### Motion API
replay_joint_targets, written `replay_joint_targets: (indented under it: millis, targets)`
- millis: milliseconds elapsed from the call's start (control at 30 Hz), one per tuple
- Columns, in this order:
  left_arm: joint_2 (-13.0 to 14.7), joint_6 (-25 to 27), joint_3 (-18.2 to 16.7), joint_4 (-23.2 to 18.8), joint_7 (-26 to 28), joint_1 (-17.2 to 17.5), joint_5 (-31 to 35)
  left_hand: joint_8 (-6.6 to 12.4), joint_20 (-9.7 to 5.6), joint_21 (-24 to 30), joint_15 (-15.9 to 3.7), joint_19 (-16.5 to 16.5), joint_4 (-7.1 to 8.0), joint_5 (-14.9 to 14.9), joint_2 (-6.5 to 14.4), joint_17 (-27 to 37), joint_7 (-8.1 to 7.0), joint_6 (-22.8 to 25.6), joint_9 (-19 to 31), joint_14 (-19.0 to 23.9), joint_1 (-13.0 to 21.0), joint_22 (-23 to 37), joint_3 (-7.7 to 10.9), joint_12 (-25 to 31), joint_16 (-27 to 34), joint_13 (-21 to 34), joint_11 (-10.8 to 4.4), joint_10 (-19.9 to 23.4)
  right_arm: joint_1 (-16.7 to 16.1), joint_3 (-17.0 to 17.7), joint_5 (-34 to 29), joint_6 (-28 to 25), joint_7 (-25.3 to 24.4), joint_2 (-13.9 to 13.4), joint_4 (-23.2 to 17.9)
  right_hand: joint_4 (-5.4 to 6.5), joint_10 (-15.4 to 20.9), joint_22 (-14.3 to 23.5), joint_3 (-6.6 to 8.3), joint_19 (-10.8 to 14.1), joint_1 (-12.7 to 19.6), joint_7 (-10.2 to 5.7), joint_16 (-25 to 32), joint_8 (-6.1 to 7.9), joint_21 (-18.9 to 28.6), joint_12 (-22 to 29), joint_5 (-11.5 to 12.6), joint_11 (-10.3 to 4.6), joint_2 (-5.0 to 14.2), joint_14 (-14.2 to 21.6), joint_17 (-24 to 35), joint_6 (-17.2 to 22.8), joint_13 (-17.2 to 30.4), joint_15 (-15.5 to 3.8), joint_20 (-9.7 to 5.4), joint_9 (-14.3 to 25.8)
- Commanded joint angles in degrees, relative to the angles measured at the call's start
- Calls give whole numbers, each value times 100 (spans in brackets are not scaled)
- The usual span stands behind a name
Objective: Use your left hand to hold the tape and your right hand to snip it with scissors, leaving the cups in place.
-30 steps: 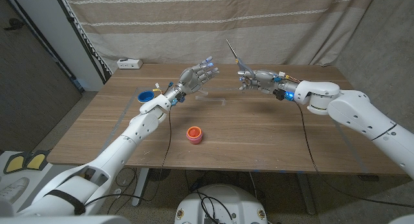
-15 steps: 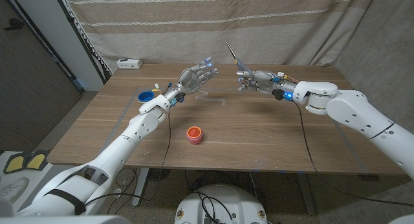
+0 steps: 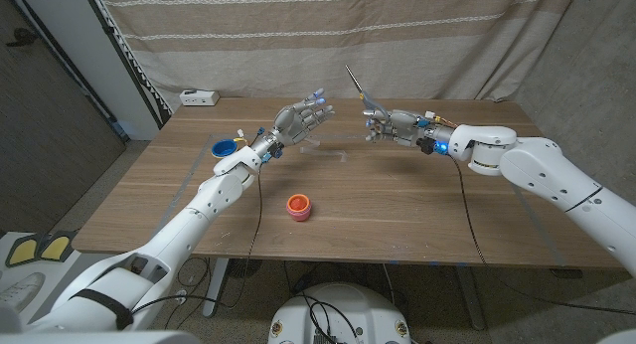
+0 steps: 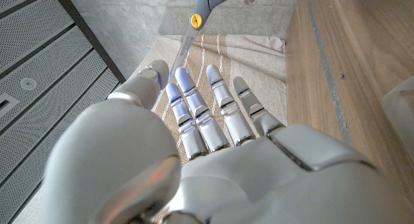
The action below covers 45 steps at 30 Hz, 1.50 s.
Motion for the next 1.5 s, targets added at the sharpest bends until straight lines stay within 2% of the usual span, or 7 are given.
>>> replay_joint_targets:
  millis: [33, 167, 367, 733, 900, 1233, 1500]
  targets:
    - [-34, 21, -11, 135, -58, -61, 5, -18, -508, -21, -818, 21, -5, 16, -23, 24, 9, 10, -4, 45, 59, 22, 42, 23, 25, 10, -7, 33, 81, -60, 44, -66, -53, 69, 68, 14, -85, -15, -105, -29, -148, 28, 44, 7, 41, 3761, 76, -29, -47, -77, -64, -50, 753, -746, -3, -19]
    - [-45, 24, -19, 175, -74, -80, 5, -34, -509, -21, -815, 24, -6, 14, -29, 25, 7, -7, -8, 42, 61, 22, 50, 30, 22, 16, -6, 30, 101, -71, 68, -88, -73, 98, 92, 78, -79, -75, -242, -63, -364, 61, 98, 3, 72, 3636, 156, 27, -125, -106, -195, -96, 604, -735, 29, -26]
    - [-70, 23, -25, 234, -91, -101, 8, -57, -509, -23, -812, 25, -1, 12, -25, 29, 6, -30, -13, 48, 60, 23, 68, 41, 23, 27, -6, 25, 139, -103, 15, -82, -77, 111, 115, 147, -29, -140, -361, -87, -575, 115, 149, -40, 95, 3480, 219, 75, -172, -134, -311, -100, 401, -680, 68, -108]
    - [-116, 24, -24, 331, -104, -145, 28, -88, -503, -24, -815, 31, 1, 8, -18, 35, 3, -60, -19, 57, 66, 24, 96, 57, 24, 42, -5, 15, 175, -131, -59, -44, -33, 119, 159, 169, 3, -247, -490, -119, -752, 189, 228, -59, 121, 3369, 321, 169, -248, -230, -449, -167, 294, -611, 99, -118]
    - [-129, 27, -29, 351, -99, -151, 33, -103, -505, -25, -810, 32, 6, 4, -18, 38, 3, -72, -21, 60, 59, 25, 109, 67, 23, 51, -4, 11, 170, -145, -126, 19, -3, 121, 175, 281, -95, -358, -692, -183, -1115, 236, 315, -37, 120, 3290, 376, 258, -383, -322, -532, -256, 307, -528, 161, -40]
    - [-174, -3, -42, 453, -104, -174, 42, -116, -504, -26, -817, 35, 7, 1, -12, 41, 2, -77, -23, 67, 63, 25, 127, 78, 24, 60, -4, 8, 192, -160, -151, 70, 69, 156, 240, 351, -155, -483, -873, -271, -1412, 342, 361, -100, 101, 3156, 441, 350, -518, -456, -608, -388, 170, -399, 222, -57]
    - [-191, -21, -59, 472, -71, -150, 47, -128, -507, -30, -811, 33, 8, -4, -14, 44, 2, -77, -24, 66, 61, 26, 146, 90, 21, 72, -3, 2, 233, -179, -184, 73, 124, 163, 284, 350, -138, -562, -926, -287, -1486, 391, 348, -182, 103, 3086, 499, 433, -542, -485, -694, -405, 15, -359, 247, -165]
